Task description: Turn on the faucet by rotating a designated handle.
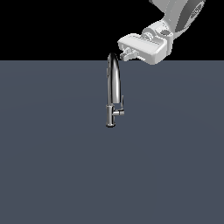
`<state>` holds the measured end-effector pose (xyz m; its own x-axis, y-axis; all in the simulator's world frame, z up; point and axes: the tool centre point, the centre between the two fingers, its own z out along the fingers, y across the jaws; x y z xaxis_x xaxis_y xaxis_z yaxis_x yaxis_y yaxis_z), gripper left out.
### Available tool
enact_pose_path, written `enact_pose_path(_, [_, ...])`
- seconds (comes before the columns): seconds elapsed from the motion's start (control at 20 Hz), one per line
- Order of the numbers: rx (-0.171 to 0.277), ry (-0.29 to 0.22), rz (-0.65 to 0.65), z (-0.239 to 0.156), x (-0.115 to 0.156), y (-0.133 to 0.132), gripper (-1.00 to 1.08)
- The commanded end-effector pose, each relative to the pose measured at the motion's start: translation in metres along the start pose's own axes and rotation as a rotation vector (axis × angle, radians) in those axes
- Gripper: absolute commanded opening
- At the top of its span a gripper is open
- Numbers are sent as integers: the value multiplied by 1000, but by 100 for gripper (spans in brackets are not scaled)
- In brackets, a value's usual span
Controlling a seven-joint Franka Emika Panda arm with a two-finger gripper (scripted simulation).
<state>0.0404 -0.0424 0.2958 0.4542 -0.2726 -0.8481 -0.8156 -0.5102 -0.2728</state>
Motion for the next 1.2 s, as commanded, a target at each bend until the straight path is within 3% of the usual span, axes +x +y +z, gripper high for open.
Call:
enact_pose_path(0.0, [43,-48,41,3,20,-1,-100])
enact_pose_path(0.7, [291,-319,281,39,127,2,-100])
enact_pose_path(1.15, [374,-409,363,59,161,6,-100])
